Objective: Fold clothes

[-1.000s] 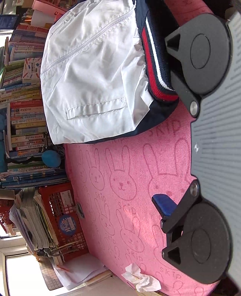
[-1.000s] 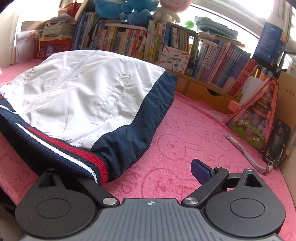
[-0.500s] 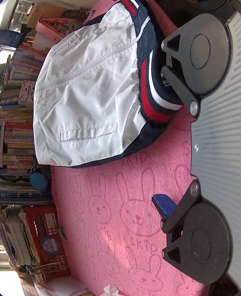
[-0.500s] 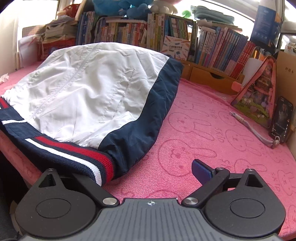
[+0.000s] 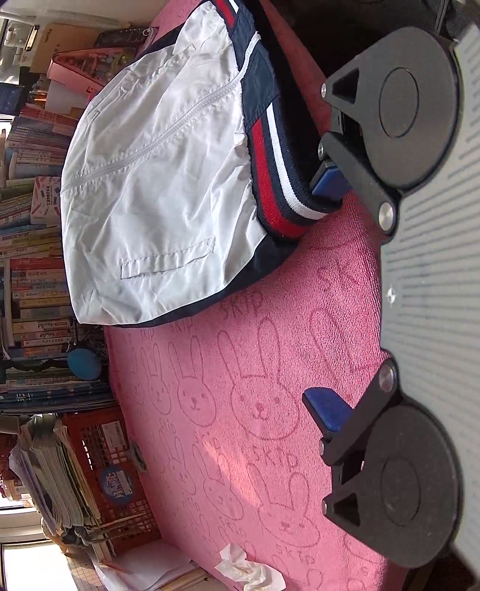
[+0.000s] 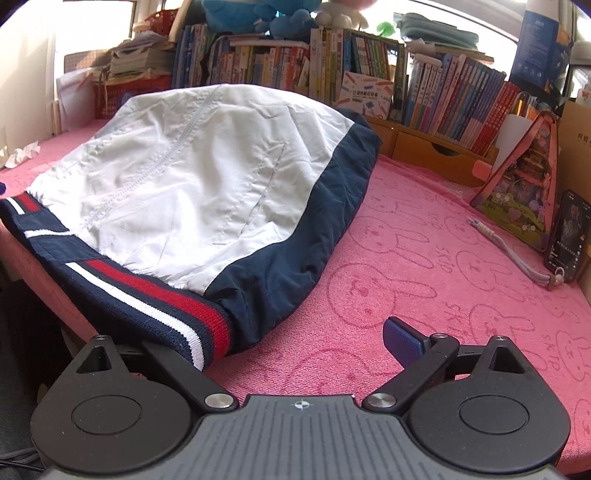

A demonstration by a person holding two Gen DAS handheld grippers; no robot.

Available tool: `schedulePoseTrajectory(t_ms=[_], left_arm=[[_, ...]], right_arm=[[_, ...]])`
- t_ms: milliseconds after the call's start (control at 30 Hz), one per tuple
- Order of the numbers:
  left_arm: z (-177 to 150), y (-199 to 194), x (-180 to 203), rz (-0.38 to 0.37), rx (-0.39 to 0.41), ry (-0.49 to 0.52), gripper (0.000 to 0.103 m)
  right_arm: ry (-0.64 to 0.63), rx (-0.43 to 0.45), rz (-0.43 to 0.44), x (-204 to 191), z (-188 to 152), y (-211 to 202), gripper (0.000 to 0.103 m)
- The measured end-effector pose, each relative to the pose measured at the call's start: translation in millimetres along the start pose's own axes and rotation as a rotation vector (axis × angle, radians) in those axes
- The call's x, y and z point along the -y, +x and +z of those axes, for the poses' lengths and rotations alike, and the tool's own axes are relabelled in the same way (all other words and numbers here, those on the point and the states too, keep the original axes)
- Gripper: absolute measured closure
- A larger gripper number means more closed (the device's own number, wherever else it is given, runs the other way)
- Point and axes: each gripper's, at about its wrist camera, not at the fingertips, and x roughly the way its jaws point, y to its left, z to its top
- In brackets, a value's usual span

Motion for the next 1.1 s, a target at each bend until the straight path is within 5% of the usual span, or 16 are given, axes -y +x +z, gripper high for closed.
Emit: schedulePoseTrajectory(t_ms=[267, 400, 467, 633, 767, 1000, 1100], left_arm=[[-2.3, -16.9, -10.4, -0.067, 0.016, -0.065, 0.0], [1.9, -34.1, -23.8, -0.29, 0.103, -0.177, 0.0], [9.8, -33.3, -26.3, -0.326, 0.16, -0.21, 0.0], [32.1, 17.8, -26.9, -0.264, 0.15, -0.315, 0.0], [44.0, 61.1, -25.0, -0.274, 0.071, -0.42, 0.0], [31.8, 64.0, 10.5, -0.14, 0.057, -0.163, 0.0], [24.3, 61.3, 26.1, -0.078, 0.065, -0.057, 0.0]], right_arm=[[-0.042, -0.05, 0.014, -2.2, -9.0, 4.3, 0.005], [0.036, -0.029, 0.158, 8.2, -11.8, -4.8, 0.003], [0.09, -0.036, 0.196, 14.1, -11.7, -5.4, 0.003], [0.207, 0.022, 0.263, 23.4, -4.0, -10.0, 0.003], [0.239, 0.066, 0.272, 24.2, 3.8, -14.4, 0.003], [0.258, 0.085, 0.217, 41.5, 7.4, -24.9, 0.0], [0.251, 0.166, 0.198, 50.2, 35.2, -15.5, 0.0]])
